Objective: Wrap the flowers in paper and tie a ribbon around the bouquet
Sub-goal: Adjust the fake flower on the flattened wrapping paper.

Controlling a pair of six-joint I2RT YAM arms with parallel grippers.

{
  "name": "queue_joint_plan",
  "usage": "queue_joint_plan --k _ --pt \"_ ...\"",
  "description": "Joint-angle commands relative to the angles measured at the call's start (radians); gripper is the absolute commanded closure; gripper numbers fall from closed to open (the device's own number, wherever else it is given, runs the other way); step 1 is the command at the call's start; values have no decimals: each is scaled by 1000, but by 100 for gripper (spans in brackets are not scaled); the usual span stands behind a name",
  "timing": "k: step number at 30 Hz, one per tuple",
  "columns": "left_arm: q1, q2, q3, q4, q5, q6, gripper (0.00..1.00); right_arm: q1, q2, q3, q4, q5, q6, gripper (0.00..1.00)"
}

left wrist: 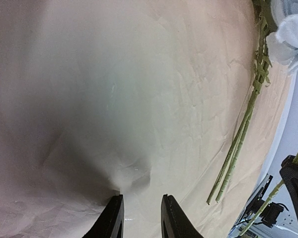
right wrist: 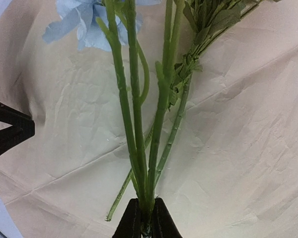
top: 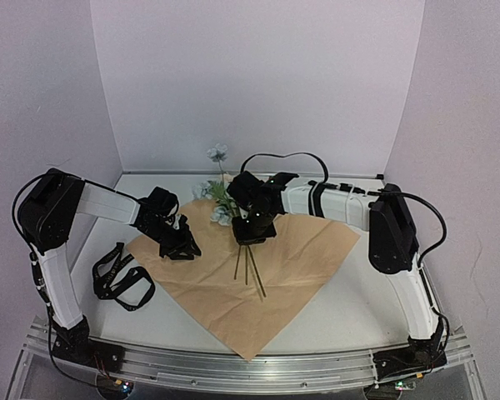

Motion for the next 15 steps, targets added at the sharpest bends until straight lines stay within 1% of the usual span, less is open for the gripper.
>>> queue_joint_plan --k 1,6,11,15 --pt "2 -4 -16 0 -5 18 72 0 -74 -41 4 -24 17 93" --pt "2 -4 -21 3 -5 17 72 0 -76 -64 33 -7 9 100" --pt "2 1 -20 3 -9 18 72 -1 -93 -31 51 17 -37 100" --pt "2 2 -22 6 -8 16 72 -11 -108 -15 82 18 -39 100"
